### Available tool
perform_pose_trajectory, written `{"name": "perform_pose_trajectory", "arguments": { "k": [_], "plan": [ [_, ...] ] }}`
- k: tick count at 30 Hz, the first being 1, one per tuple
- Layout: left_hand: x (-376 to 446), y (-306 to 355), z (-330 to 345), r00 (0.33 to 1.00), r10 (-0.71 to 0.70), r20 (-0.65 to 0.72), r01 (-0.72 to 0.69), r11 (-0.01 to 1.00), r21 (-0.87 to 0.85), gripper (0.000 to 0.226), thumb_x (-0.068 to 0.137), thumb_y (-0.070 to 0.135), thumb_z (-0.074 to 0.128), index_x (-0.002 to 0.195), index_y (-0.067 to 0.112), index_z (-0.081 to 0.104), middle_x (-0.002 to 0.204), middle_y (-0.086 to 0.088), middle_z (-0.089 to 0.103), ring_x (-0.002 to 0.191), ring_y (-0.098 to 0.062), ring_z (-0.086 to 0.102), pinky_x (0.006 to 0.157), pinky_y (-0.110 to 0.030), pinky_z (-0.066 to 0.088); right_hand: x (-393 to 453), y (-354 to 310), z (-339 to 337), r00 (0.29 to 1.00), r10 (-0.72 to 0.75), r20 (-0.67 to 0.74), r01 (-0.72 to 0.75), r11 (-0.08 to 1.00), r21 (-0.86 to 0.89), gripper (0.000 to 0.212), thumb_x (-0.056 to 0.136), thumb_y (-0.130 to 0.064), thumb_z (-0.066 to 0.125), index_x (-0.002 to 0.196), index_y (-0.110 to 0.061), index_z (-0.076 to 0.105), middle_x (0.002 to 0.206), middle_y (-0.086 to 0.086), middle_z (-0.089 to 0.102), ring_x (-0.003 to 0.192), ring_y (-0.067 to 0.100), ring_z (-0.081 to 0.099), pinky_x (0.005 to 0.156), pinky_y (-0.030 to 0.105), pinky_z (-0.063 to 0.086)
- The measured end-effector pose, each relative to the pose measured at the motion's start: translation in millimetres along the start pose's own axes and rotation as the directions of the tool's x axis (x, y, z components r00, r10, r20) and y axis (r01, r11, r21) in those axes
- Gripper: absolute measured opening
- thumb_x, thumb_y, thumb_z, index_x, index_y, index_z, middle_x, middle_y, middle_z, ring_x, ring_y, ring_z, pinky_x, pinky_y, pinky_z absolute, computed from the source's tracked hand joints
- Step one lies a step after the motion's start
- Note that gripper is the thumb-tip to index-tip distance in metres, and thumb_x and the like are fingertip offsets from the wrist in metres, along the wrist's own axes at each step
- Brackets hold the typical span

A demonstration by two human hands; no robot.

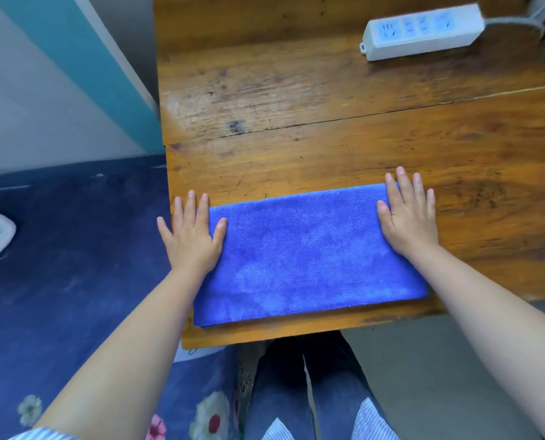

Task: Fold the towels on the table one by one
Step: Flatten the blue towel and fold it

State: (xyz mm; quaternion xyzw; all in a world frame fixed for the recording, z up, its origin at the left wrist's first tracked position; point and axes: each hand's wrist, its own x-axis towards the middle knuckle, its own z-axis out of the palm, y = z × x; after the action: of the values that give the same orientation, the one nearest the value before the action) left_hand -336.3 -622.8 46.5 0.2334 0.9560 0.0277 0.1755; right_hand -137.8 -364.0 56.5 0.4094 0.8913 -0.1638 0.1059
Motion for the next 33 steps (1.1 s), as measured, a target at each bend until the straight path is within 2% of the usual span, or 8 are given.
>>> {"name": "perform_pose_trajectory", "arguments": {
  "k": [5,9,12,18,25,27,30,33],
  "plan": [
    [-11,20,-5,0.988,0.151,-0.036,-0.147,0.985,0.092,0.061,0.094,0.041,0.035,0.147,0.017,0.015,0.157,-0.004,0.005,0.145,-0.022,-0.001,0.112,-0.052,-0.002,-17,6,-4,0.994,0.081,-0.070,-0.066,0.979,0.195,0.056,0.094,-0.015,0.040,0.143,-0.004,0.016,0.154,0.013,0.012,0.143,0.026,0.007,0.115,0.038,0.002],
    [-21,57,-1,0.913,0.408,-0.014,-0.406,0.911,0.068,0.060,0.094,0.037,0.041,0.146,0.015,0.021,0.156,-0.004,0.012,0.145,-0.024,0.003,0.114,-0.046,-0.002,-54,3,-2,0.972,0.204,-0.114,-0.171,0.953,0.249,0.055,0.089,-0.013,0.050,0.138,0.002,0.029,0.144,0.020,0.034,0.136,0.033,0.027,0.110,0.043,0.019],
    [-28,83,10,0.854,0.516,0.064,-0.519,0.854,0.040,0.060,0.094,0.038,0.040,0.146,0.018,0.020,0.156,-0.001,0.011,0.145,-0.022,0.002,0.114,-0.041,-0.005,-81,4,2,0.963,0.260,-0.067,-0.241,0.948,0.209,0.058,0.088,-0.016,0.053,0.138,0.000,0.030,0.141,0.018,0.039,0.131,0.033,0.032,0.106,0.043,0.025],
    [-32,102,28,0.889,0.447,0.099,-0.456,0.885,0.097,0.062,0.093,0.049,0.032,0.147,0.024,0.014,0.157,0.002,0.003,0.145,-0.019,-0.005,0.111,-0.050,-0.011,-112,2,6,0.959,0.283,0.027,-0.284,0.959,0.018,0.067,0.085,-0.026,0.059,0.140,-0.006,0.026,0.134,0.013,0.044,0.119,0.034,0.042,0.093,0.044,0.034],
    [-39,106,28,0.902,0.406,0.149,-0.426,0.893,0.146,0.080,0.083,0.066,0.030,0.147,0.025,0.006,0.157,0.002,-0.004,0.144,-0.021,-0.009,0.110,-0.058,-0.005,-105,-3,3,0.919,0.385,0.086,-0.394,0.909,0.137,0.071,0.087,-0.026,0.056,0.143,-0.008,0.016,0.129,0.016,0.047,0.121,0.032,0.041,0.096,0.040,0.032],
    [-43,108,28,0.910,0.389,0.142,-0.406,0.907,0.111,0.077,0.083,0.065,0.034,0.147,0.029,0.009,0.157,0.002,-0.004,0.144,-0.021,-0.009,0.110,-0.057,-0.006,-105,0,3,0.909,0.411,0.071,-0.417,0.893,0.168,0.066,0.086,-0.024,0.059,0.139,-0.007,0.025,0.127,0.013,0.053,0.121,0.030,0.041,0.094,0.039,0.030],
    [-51,108,28,0.936,0.337,0.100,-0.335,0.941,-0.035,0.072,0.083,0.061,0.044,0.144,0.035,0.017,0.157,0.001,0.000,0.144,-0.021,-0.008,0.110,-0.057,-0.007,-105,4,2,0.911,0.413,0.007,-0.405,0.889,0.215,0.039,0.084,-0.020,0.061,0.119,-0.006,0.050,0.116,0.013,0.059,0.114,0.030,0.044,0.088,0.038,0.029],
    [-50,110,29,0.935,0.339,0.105,-0.338,0.941,-0.024,0.071,0.081,0.062,0.045,0.143,0.038,0.020,0.157,0.003,-0.001,0.144,-0.020,-0.009,0.110,-0.057,-0.009,-101,8,-1,0.918,0.391,-0.062,-0.364,0.895,0.259,0.029,0.084,-0.017,0.059,0.110,-0.004,0.059,0.111,0.014,0.060,0.110,0.030,0.046,0.086,0.037,0.028]
  ]
}}
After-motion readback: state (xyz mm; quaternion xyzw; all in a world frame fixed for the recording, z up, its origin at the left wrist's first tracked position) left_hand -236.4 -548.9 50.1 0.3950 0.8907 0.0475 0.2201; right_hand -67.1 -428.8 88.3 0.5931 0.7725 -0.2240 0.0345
